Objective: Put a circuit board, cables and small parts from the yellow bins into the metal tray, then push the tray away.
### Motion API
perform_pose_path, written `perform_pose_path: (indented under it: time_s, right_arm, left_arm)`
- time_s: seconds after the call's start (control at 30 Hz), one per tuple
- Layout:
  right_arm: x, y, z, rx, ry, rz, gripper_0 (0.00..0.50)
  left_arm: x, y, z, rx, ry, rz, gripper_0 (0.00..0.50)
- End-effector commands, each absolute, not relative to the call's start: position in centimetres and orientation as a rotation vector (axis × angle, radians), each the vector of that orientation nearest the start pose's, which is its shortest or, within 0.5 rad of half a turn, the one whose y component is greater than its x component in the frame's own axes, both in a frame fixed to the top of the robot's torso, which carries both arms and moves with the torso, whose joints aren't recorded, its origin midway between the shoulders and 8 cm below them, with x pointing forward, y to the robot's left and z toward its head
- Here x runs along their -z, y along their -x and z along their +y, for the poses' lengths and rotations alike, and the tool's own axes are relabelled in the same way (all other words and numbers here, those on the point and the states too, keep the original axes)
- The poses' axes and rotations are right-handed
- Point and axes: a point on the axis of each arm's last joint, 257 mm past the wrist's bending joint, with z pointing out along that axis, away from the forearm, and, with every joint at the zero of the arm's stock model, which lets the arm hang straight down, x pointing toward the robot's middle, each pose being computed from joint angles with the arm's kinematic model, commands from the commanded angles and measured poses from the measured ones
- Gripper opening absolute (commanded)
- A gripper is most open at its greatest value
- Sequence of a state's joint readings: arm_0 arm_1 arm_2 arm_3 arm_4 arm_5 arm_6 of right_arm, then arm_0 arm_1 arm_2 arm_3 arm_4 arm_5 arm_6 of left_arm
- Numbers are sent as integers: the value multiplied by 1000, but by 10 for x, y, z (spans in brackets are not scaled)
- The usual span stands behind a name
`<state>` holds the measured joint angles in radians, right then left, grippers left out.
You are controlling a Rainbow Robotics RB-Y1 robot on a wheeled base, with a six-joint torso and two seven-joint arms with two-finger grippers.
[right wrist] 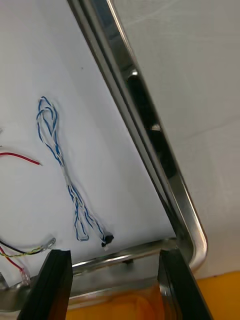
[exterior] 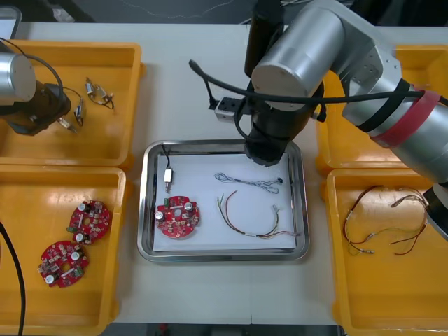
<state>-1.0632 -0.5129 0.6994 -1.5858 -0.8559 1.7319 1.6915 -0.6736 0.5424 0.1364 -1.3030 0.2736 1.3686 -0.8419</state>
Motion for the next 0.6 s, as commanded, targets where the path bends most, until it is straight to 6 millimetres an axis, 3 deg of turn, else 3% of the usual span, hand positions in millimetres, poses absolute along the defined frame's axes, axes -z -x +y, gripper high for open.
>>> perform_pose_path:
  time_s: [0.03,0.2,0.4,0.6]
  right_arm:
    - [126,-493,-94,181,1197,2486,500]
    - [97,-495,-130,148,891,2616,500]
    - [67,-513,-154,88,563,2623,500]
    - [51,-524,-184,23,248,2618,500]
  left_arm:
    - [194,-588,407,49,857,2298,500]
    - [197,-588,405,36,842,2308,500]
    - [205,-589,403,31,831,2320,500]
    - [214,-595,406,29,818,2309,500]
